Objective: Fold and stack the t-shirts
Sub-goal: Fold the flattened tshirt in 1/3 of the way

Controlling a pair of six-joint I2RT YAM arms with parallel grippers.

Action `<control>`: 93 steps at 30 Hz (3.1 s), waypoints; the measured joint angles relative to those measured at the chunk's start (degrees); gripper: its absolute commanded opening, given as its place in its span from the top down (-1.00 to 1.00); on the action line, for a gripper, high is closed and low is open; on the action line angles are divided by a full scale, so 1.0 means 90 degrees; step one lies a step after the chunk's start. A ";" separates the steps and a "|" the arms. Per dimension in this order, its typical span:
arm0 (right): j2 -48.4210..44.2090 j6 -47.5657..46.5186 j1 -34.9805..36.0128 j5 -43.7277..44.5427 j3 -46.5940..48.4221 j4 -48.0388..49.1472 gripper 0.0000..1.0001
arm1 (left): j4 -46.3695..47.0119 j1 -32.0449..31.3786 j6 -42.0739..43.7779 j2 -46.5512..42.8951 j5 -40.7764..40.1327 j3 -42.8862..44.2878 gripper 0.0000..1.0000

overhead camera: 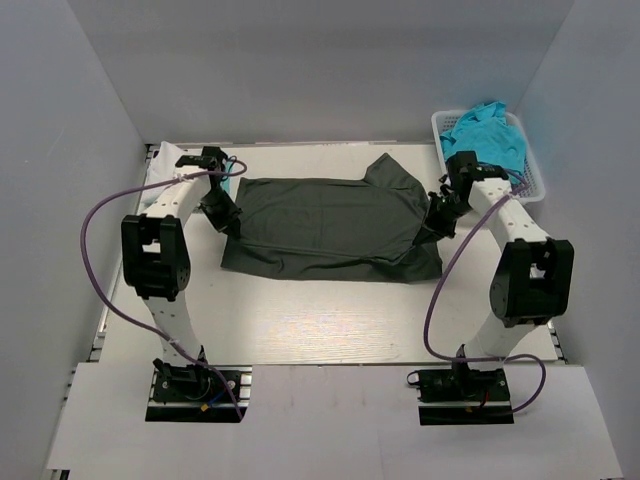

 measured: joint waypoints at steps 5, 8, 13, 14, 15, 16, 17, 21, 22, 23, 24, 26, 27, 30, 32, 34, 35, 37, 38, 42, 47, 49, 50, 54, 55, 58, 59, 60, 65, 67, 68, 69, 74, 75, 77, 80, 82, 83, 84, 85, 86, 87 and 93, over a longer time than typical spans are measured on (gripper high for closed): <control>0.0731 -0.0124 -0.0080 -0.0097 0.0588 -0.0022 1.00 | -0.0138 0.0051 0.0051 0.0624 -0.0044 0.0612 1.00; 0.1236 -0.0163 -0.0114 -0.0080 0.1015 -0.0044 1.00 | -0.0194 0.0117 0.0007 0.0862 -0.0083 0.0763 1.00; 0.2013 -0.0131 -0.0170 0.0255 0.1649 -0.0053 0.74 | -0.0165 0.0250 -0.0143 0.1214 -0.0199 0.1073 1.00; 0.2161 -0.0119 -0.0185 0.0306 0.1802 -0.0063 0.68 | -0.0160 0.0272 -0.0165 0.1297 -0.0211 0.1154 0.95; 0.2344 -0.0114 -0.0192 0.0369 0.2004 -0.0090 0.57 | -0.0180 0.0287 -0.0177 0.1384 -0.0228 0.1248 0.74; 0.2535 -0.0114 -0.0199 0.0427 0.2251 -0.0148 0.46 | -0.0202 0.0299 -0.0199 0.1489 -0.0274 0.1384 0.46; 0.2703 -0.0119 -0.0199 0.0474 0.2475 -0.0141 0.23 | -0.0216 0.0318 -0.0216 0.1591 -0.0338 0.1515 -0.12; 0.2912 -0.0240 -0.0192 0.0386 0.2839 0.0012 -0.55 | -0.0308 0.0355 -0.0299 0.1795 -0.0495 0.1858 -0.99; 0.2868 -0.0260 -0.0187 0.0335 0.2832 0.0053 -0.81 | -0.0311 0.0359 -0.0291 0.1797 -0.0522 0.1906 -0.99; 0.2812 -0.0291 -0.0185 0.0277 0.2817 0.0102 -0.81 | -0.0308 0.0362 -0.0284 0.1792 -0.0537 0.1957 -0.99; 0.2705 -0.0357 -0.0182 0.0211 0.2739 0.0219 -0.81 | -0.0277 0.0364 -0.0289 0.1780 -0.0542 0.1994 -0.99; 0.2322 -0.0410 -0.0165 0.0085 0.2351 0.0527 -0.81 | -0.0245 0.0364 -0.0289 0.1746 -0.0544 0.2030 -0.99; 0.2042 -0.0427 -0.0155 0.0036 0.2079 0.0622 -0.81 | -0.0240 0.0362 -0.0287 0.1712 -0.0544 0.2035 -0.99; 0.1071 -0.0488 -0.0136 -0.0121 0.1039 0.0959 -0.81 | -0.0194 0.0323 -0.0260 0.1571 -0.0505 0.2006 -0.99; 0.0576 -0.0517 -0.0107 -0.0214 0.0442 0.1173 -0.81 | 0.0070 0.0274 -0.0204 0.1343 -0.0340 0.1763 -0.99; 0.0291 -0.0556 -0.0095 -0.0311 -0.0095 0.1404 -0.81 | 0.0413 0.0206 -0.0138 0.1008 0.0015 0.1294 -0.99; 0.0262 -0.0568 -0.0095 -0.0374 -0.0277 0.1486 -0.81 | 0.0576 0.0170 -0.0107 0.0882 0.0177 0.1086 -0.99; 0.0325 -0.0568 -0.0097 -0.0466 -0.0629 0.1848 -0.81 | 0.0804 0.0070 -0.0046 0.0746 0.0546 0.0811 -0.99; 0.0384 -0.0561 -0.0097 -0.0512 -0.0780 0.2030 -0.81 | 0.0896 0.0019 -0.0017 0.0743 0.0670 0.0753 -0.99; 0.0588 -0.0483 -0.0114 -0.0573 -0.1246 0.2718 -0.81 | 0.1297 -0.0151 0.0078 0.0775 0.0925 0.0345 -0.99; 0.0597 -0.0313 -0.0119 -0.0568 -0.1909 0.3279 -0.81 | 0.1411 -0.0204 0.0148 0.0971 0.1025 -0.0238 -0.99; 0.0321 -0.0236 -0.0124 -0.0529 -0.2266 0.3555 -0.81 | 0.1418 -0.0202 0.0129 0.0843 0.1069 -0.0510 -0.99; 0.0131 -0.0170 -0.0141 -0.0505 -0.2533 0.3721 -0.81 | 0.1455 -0.0197 0.0136 0.0719 0.1047 -0.0690 -0.99; -0.0617 -0.0005 -0.0155 -0.0466 -0.3422 0.4039 -0.81 | 0.1455 -0.0202 0.0143 0.0231 0.0964 -0.1479 -0.99; -0.0809 0.0044 -0.0155 -0.0427 -0.3614 0.4031 -0.81 | 0.1413 -0.0202 0.0143 0.0107 0.0940 -0.1685 -0.99; -0.1518 0.0236 -0.0146 -0.0163 -0.4204 0.3849 -0.81 | 0.1336 -0.0206 0.0141 -0.0260 0.0925 -0.2259 -0.99; -0.1654 0.0265 -0.0148 -0.0117 -0.4294 0.3750 -0.81 | 0.1292 -0.0209 0.0146 -0.0396 0.0908 -0.2448 -0.99; -0.1919 0.0333 -0.0148 -0.0002 -0.4461 0.3589 -0.81 | 0.1285 -0.0216 0.0146 -0.0556 0.0872 -0.2676 -0.99; -0.2982 0.0282 -0.0151 0.0488 -0.4932 0.2599 -0.81 | 0.0918 -0.0221 0.0175 -0.1231 0.0532 -0.3072 -0.99; -0.3264 0.0165 -0.0151 0.0481 -0.4937 0.2390 -0.81 | 0.0811 -0.0219 0.0202 -0.1433 0.0379 -0.2803 -0.99; -0.3378 0.0117 -0.0148 0.0437 -0.4903 0.2314 -0.81 | 0.0736 -0.0219 0.0223 -0.1486 0.0296 -0.2584 -0.99; -0.3449 0.0056 -0.0143 0.0379 -0.4845 0.2244 -0.81 | 0.0736 -0.0219 0.0231 -0.1530 0.0243 -0.2283 -0.99; -0.3616 -0.0160 -0.0056 0.0000 -0.4306 0.2120 -0.81 | 0.0797 -0.0175 0.0296 -0.1581 -0.0073 -0.1341 -0.99; -0.3660 -0.0182 -0.0034 -0.0087 -0.4228 0.2127 -0.81 | 0.0787 -0.0163 0.0308 -0.1586 -0.0117 -0.1319 -0.99; -0.3713 -0.0214 0.0027 -0.0316 -0.4175 0.2195 -0.81 | 0.0699 -0.0129 0.0316 -0.1583 -0.0272 -0.1319 -0.99; -0.3631 -0.0226 0.0141 -0.0695 -0.4284 0.2373 -0.81 | 0.0539 -0.0083 0.0321 -0.1581 -0.0534 -0.1319 -0.99; -0.3470 -0.0194 0.0226 -0.0940 -0.4401 0.2533 -0.81 | 0.0447 -0.0056 0.0321 -0.1581 -0.0661 -0.1319 -0.99; -0.3378 -0.0165 0.0284 -0.1037 -0.4459 0.2635 -0.81 | 0.0413 -0.0049 0.0318 -0.1581 -0.0716 -0.1319 -0.99; -0.3293 -0.0151 0.0347 -0.1115 -0.4500 0.2718 -0.81 | 0.0393 -0.0044 0.0318 -0.1581 -0.0763 -0.1319 -0.99; -0.3211 -0.0131 0.0408 -0.1185 -0.4534 0.2815 -0.81 | 0.0381 -0.0046 0.0318 -0.1581 -0.0794 -0.1319 -0.99; -0.3121 -0.0124 0.0474 -0.1239 -0.4551 0.2907 -0.81 | 0.0376 -0.0046 0.0323 -0.1581 -0.0818 -0.1319 -0.99; -0.3031 -0.0107 0.0527 -0.1270 -0.4554 0.2997 -0.81 | 0.0376 -0.0046 0.0333 -0.1581 -0.0831 -0.1319 -0.99; -0.2115 0.0002 0.0838 -0.1222 -0.4549 0.3645 -0.81 | 0.0362 -0.0046 0.0340 -0.1583 -0.0981 -0.1319 -0.99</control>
